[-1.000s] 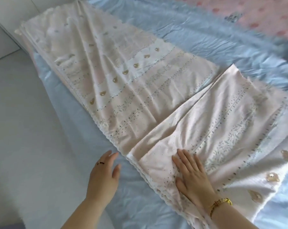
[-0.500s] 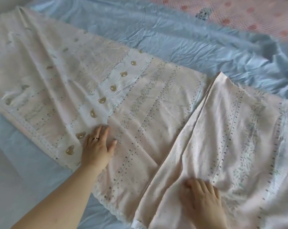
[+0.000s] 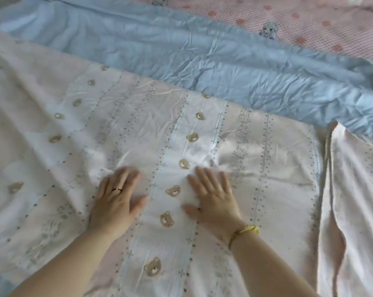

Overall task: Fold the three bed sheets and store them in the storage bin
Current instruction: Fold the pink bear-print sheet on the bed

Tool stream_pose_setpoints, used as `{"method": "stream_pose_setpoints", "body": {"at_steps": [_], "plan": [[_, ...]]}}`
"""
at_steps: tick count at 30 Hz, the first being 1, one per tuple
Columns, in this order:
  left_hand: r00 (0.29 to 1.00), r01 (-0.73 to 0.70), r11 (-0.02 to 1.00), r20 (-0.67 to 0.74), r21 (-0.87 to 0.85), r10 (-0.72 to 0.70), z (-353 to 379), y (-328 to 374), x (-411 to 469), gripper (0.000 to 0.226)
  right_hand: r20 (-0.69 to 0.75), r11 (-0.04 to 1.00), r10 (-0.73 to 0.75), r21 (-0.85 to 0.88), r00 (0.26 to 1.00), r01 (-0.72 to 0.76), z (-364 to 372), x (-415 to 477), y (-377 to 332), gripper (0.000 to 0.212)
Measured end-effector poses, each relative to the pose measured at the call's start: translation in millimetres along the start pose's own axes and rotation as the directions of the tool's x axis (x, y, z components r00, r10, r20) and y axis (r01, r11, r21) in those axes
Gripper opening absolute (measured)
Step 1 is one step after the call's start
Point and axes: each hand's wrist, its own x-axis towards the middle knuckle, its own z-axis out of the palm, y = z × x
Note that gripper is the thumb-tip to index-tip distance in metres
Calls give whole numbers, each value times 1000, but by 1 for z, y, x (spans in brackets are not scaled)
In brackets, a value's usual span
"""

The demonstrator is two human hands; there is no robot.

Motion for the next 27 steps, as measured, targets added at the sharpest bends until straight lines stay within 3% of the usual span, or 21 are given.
{"method": "stream_pose_setpoints", "body": {"at_steps": [1, 3, 5, 8, 10, 12, 13, 14, 15, 16, 19, 22, 24, 27], "plan": [[997, 81, 996, 9, -43, -81, -2, -9, 3, 102, 25, 1000, 28, 7, 999, -28, 2, 8, 10, 96], [967, 255, 964, 47, -79, -252, 0, -25, 11, 125, -46, 997, 71, -17, 996, -71, 6, 20, 19, 91], [956, 291, 954, 59, -72, -287, 2, -32, 20, 131, 105, 992, 129, 2, 986, -130, 5, 28, 12, 78], [947, 289, 957, 155, -34, -281, -1, -29, 22, 123, 232, 995, 98, -18, 968, -96, 8, 26, 11, 74], [953, 281, 947, 165, -159, -255, -8, -36, 20, 127, 228, 991, 130, -22, 965, -129, 3, 25, 8, 75], [960, 279, 887, 75, -369, -271, -20, -50, 10, 115, 224, 988, 149, -1, 963, -152, -1, 27, 2, 85], [942, 278, 855, -52, -437, -333, -27, -58, 2, 92, 246, 984, 165, 22, 955, -176, -4, 28, 3, 95], [866, 346, 826, -187, -444, -464, -31, -71, -6, 65, 240, 984, 166, 27, 957, -177, -6, 29, 4, 103], [729, 464, 754, -283, -465, -623, -33, -91, -18, 45, 273, 984, 169, 5, 947, -177, -11, 30, 1, 107], [597, 587, 642, -272, -492, -755, -35, -107, -26, 37, 296, 985, 172, -40, 939, -168, -14, 29, 1, 109], [370, 783, 318, -11, -535, -929, -40, -157, -42, 61, 341, 979, 199, -103, 919, -174, -18, 31, -2, 108], [177, 768, 35, 159, -639, -971, -39, -200, -43, 85, 385, 965, 257, -158, 886, -212, -29, 35, -15, 80], [94, 711, -92, 224, -697, -970, -43, -221, -38, 89, 441, 935, 353, -144, 825, -324, -33, 39, -29, 71], [111, 607, -157, 279, -779, -954, -52, -245, -34, 72, 423, 853, 493, -63, 761, -518, -37, 48, -62, 68]]}}
